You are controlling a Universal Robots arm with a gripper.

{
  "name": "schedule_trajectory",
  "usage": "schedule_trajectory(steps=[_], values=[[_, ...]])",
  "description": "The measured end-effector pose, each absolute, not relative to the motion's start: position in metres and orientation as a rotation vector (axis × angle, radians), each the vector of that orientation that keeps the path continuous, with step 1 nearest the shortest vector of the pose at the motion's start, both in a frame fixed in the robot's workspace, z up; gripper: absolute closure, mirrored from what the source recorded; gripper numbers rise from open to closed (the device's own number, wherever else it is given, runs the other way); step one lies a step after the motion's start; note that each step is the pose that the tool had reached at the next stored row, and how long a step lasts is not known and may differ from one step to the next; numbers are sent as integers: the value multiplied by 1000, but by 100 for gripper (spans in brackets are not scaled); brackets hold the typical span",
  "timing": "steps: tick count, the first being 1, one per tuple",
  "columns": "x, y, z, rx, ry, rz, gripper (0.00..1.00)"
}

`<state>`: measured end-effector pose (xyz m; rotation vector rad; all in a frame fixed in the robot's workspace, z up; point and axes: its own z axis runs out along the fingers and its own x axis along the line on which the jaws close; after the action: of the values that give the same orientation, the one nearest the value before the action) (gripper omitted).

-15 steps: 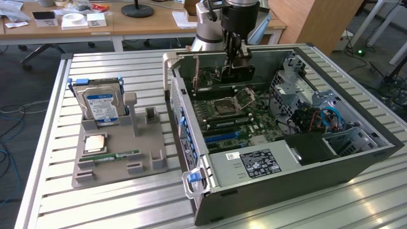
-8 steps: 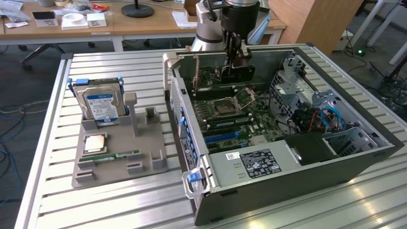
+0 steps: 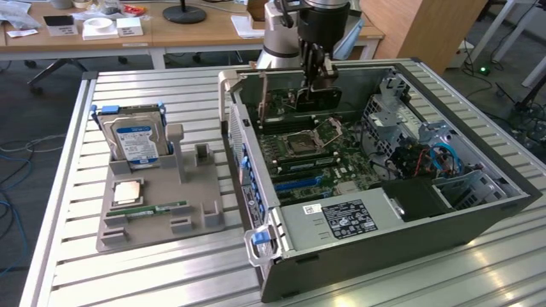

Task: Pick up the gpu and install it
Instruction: 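Insert the gpu into the slot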

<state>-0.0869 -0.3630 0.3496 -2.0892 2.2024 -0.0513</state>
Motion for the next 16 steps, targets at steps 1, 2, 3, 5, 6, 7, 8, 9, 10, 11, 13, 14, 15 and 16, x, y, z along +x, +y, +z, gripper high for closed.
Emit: schedule_trajectory(steps=[1,2,3,5,6,7,8,9,10,11,13,14,15,16], values=[[-86,-363,350,-2092,2205,-46,74],[-85,-363,350,-2093,2206,-44,74],[-84,-363,350,-2093,2207,-42,74],[-82,-363,350,-2095,2210,-38,74],[-81,-363,350,-2097,2211,-34,74],[-80,-363,350,-2099,2214,-30,74],[-78,-363,350,-2101,2216,-25,74],[-78,-364,350,-2103,2218,-22,74],[-77,-365,350,-2104,2219,-19,74],[-77,-367,350,-2105,2220,-16,74],[-77,-370,350,-2106,2222,-11,74],[-76,-372,350,-2106,2223,-9,74],[-76,-374,350,-2107,2223,-7,74],[-76,-377,350,-2107,2223,-5,74]])
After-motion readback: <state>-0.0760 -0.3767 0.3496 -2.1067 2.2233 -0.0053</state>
